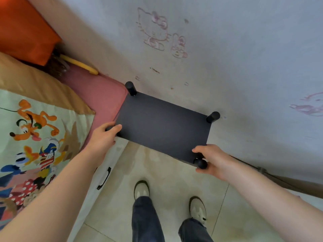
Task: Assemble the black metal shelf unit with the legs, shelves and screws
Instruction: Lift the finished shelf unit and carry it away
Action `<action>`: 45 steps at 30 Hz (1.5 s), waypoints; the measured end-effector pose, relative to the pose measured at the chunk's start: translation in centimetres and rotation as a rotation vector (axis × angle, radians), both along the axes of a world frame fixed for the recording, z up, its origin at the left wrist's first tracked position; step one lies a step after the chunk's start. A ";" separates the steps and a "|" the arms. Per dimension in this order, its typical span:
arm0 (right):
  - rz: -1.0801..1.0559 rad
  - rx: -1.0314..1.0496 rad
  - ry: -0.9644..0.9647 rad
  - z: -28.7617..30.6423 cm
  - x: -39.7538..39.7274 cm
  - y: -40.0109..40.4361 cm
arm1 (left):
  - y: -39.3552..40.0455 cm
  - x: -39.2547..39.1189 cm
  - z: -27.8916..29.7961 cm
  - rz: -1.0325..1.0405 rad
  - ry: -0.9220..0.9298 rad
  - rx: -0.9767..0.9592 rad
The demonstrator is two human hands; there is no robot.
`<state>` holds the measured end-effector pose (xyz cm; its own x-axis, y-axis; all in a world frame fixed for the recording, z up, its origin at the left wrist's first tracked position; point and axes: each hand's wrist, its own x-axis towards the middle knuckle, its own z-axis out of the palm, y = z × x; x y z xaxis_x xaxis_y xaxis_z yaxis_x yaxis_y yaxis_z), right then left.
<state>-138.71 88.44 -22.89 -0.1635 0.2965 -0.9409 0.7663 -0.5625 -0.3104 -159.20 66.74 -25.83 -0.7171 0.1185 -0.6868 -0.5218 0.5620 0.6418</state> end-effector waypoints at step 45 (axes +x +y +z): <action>-0.145 0.374 -0.154 -2.1 -2.1 -3.1 | -0.7 -2.4 0.1 -0.146 -0.135 0.213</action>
